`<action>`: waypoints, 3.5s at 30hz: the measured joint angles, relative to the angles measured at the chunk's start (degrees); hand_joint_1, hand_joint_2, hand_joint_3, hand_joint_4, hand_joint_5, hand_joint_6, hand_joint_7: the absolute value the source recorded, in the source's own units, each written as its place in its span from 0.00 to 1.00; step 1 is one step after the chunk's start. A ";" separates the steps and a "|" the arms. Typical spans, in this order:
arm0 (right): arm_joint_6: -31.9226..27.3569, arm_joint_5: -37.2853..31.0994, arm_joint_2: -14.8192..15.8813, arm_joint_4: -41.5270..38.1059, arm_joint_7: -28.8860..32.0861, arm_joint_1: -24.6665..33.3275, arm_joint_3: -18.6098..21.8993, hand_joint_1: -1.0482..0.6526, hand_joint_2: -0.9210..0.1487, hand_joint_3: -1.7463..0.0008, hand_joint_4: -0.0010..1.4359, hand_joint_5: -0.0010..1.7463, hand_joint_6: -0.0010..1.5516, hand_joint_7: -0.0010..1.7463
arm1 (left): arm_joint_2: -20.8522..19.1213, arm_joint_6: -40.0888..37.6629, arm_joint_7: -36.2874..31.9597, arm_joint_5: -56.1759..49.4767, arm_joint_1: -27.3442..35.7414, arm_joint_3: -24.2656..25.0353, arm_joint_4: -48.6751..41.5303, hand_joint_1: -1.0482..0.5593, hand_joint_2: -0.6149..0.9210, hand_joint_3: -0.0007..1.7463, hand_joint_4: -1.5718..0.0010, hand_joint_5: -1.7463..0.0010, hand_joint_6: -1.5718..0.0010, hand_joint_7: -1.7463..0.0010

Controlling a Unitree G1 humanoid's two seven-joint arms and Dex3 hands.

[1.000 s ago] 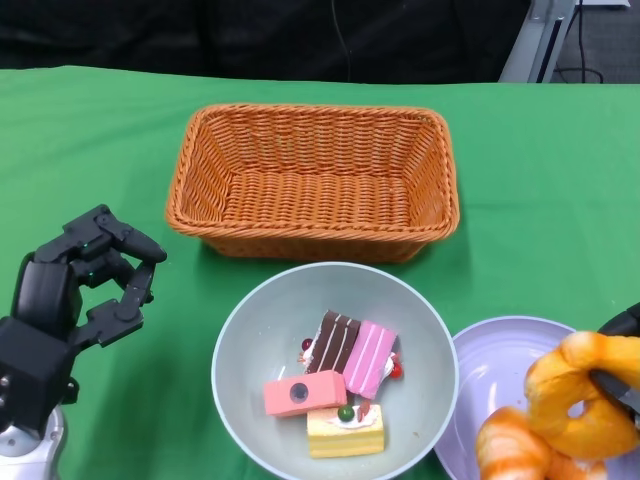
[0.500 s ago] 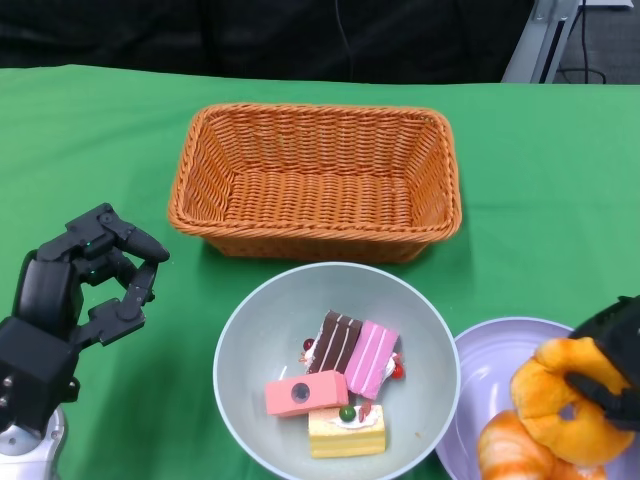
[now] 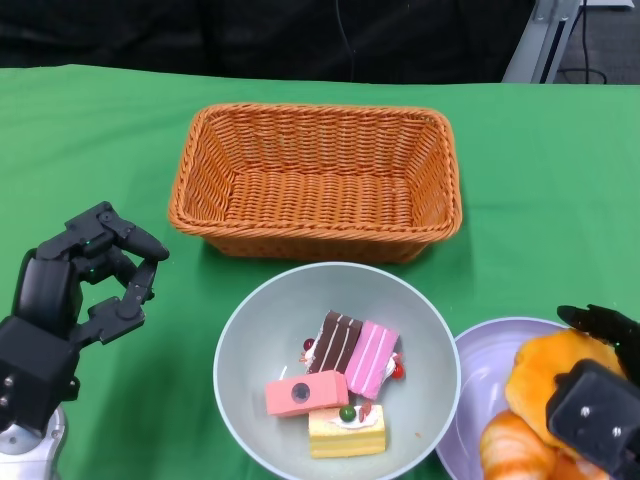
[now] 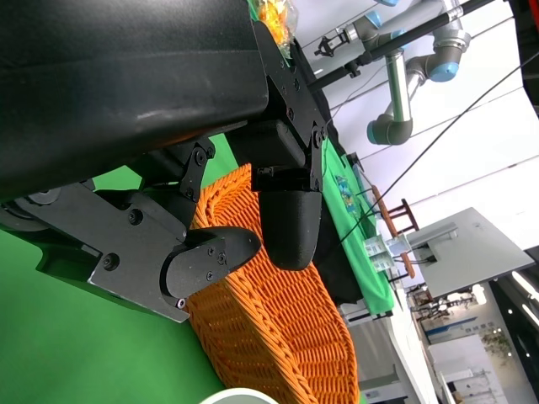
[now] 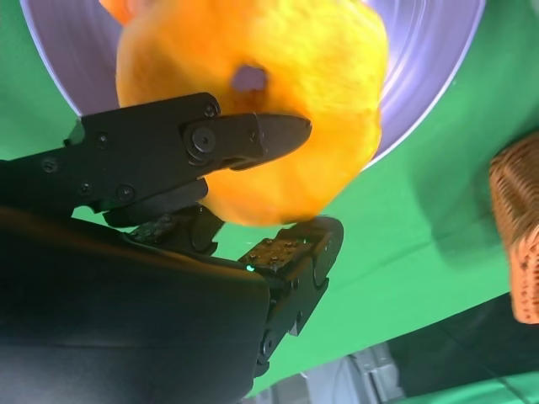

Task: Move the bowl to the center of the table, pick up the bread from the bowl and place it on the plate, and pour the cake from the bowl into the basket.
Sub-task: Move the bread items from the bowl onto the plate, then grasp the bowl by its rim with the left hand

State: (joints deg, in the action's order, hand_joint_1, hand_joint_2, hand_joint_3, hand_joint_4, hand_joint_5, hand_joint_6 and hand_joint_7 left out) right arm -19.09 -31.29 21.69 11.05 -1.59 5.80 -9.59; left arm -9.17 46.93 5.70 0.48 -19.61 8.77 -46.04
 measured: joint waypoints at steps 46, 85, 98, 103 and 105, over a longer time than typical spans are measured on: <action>15.25 50.90 -19.43 27.45 -7.32 12.78 6.83 0.53 0.50 0.12 0.63 1.00 0.40 0.99 | -4.56 1.97 15.48 7.09 1.01 -1.12 2.34 0.39 1.00 0.04 0.63 0.89 0.60 0.99; 13.82 54.47 -22.25 23.28 -6.44 15.44 5.93 0.53 0.42 0.20 0.55 1.00 0.39 0.95 | -18.90 44.21 22.17 -22.24 -1.79 -13.61 11.25 0.36 0.95 0.01 0.26 0.99 0.35 1.00; 13.26 53.29 -22.50 23.82 -5.11 16.29 4.61 0.54 0.38 0.25 0.53 1.00 0.39 0.93 | -16.53 40.81 14.59 -31.92 -0.23 -10.50 13.50 0.36 0.96 0.00 0.24 0.98 0.33 0.98; 12.83 53.81 -22.29 23.81 -5.15 16.25 4.65 0.54 0.34 0.29 0.52 1.00 0.38 0.92 | -17.55 42.59 10.83 -31.26 -0.30 -10.46 12.99 0.34 0.96 0.00 0.21 0.96 0.28 0.97; 12.75 53.90 -22.29 23.81 -5.15 16.22 4.67 0.54 0.33 0.30 0.52 1.00 0.38 0.92 | -17.69 42.37 10.41 -31.79 -0.31 -10.28 13.30 0.34 0.96 0.00 0.23 0.98 0.30 0.98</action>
State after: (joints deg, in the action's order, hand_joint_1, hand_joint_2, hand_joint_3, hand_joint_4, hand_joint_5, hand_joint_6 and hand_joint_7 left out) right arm -6.35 22.61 -0.60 34.86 -6.74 22.02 -4.92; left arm -26.86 89.30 16.10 -31.31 -19.92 -1.51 -32.74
